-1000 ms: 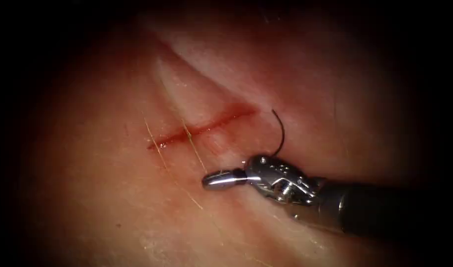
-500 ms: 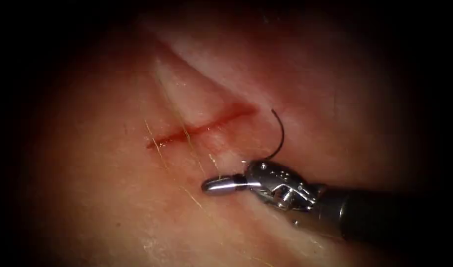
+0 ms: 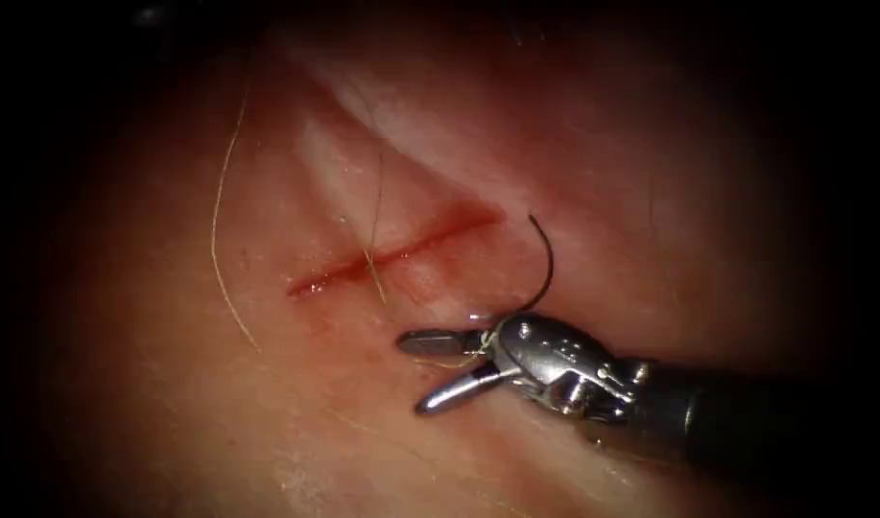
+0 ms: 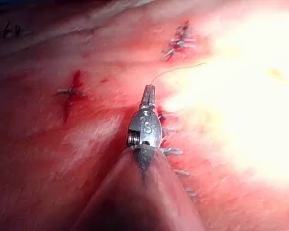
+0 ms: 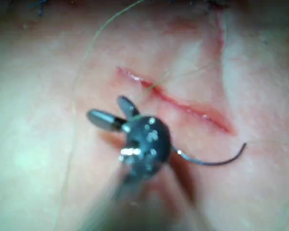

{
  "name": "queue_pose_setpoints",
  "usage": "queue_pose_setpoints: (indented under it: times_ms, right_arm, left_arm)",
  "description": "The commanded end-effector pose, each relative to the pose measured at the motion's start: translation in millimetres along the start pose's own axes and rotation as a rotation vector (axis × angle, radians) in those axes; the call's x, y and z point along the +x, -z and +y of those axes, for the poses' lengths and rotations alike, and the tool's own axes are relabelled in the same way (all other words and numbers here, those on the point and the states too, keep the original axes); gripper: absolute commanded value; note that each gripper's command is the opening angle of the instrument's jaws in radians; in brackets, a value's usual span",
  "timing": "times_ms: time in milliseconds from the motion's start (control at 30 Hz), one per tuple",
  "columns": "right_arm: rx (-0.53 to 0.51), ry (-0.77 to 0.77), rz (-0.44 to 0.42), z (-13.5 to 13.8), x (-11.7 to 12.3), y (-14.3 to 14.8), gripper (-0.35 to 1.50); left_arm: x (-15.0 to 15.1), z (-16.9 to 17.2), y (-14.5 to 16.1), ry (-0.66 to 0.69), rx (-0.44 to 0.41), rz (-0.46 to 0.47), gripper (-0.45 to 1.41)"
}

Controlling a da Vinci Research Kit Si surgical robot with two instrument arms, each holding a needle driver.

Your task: Wound Closure

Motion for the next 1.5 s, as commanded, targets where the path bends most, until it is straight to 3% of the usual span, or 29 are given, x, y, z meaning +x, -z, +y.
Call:
queue_pose_setpoints:
  times_ms: [33,233,333,400,433,567,633,733,800,967,1167,1500]
  right_arm:
    - [-0.015,0.047,0.002,0.9,-0.3,0.7,1.38]
    - [-0.048,0.054,-0.09,0.8,-0.9,5.9,1.48]
    - [-0.027,0.048,-0.146,0.7,-0.4,9.6,1.35]
    - [-0.025,0.045,-0.146,0.8,-0.2,10.3,1.33]
    - [-0.082,-0.053,-0.144,2.0,0.9,11.7,1.33]
    - [-0.142,-0.153,-0.097,4.2,2.3,11.9,1.33]
    - [-0.173,-0.187,-0.053,5.5,3.1,11.2,1.38]
    - [-0.189,-0.231,0.046,7.6,4.0,7.8,1.43]
    - [-0.188,-0.256,0.057,8.5,3.7,4.6,1.47]
    - [-0.159,-0.278,0.067,9.7,2.7,0.0,1.47]
    - [-0.15,-0.274,0.052,10.8,2.4,-2.8,1.47]
    - [-0.116,-0.27,0.041,11.2,2.3,-5.1,1.47]
  left_arm:
    - [0.6,0.2,-0.7,-0.008,-0.013,0.01,-0.45]
    - [8.9,4.2,0.3,-0.045,-0.064,0.052,-0.45]
    - [13.0,5.5,1.2,-0.061,-0.071,0.086,-0.45]
    - [14.2,5.9,1.4,-0.07,-0.076,0.092,-0.45]
    - [16.9,6.7,2.0,-0.086,-0.082,0.107,-0.45]
    - [20.6,8.0,2.9,-0.11,-0.085,0.124,-0.45]
    - [22.1,8.5,3.2,-0.119,-0.084,0.131,-0.45]
    - [25.8,10.3,3.7,-0.136,-0.088,0.148,-0.45]
    - [27.1,11.3,3.7,-0.144,-0.091,0.154,-0.45]
    - [28.6,12.6,3.4,-0.158,-0.096,0.167,-0.45]
    - [29.3,13.2,3.6,-0.161,-0.103,0.177,-0.45]
    - [29.7,13.6,3.3,-0.166,-0.105,0.184,-0.45]
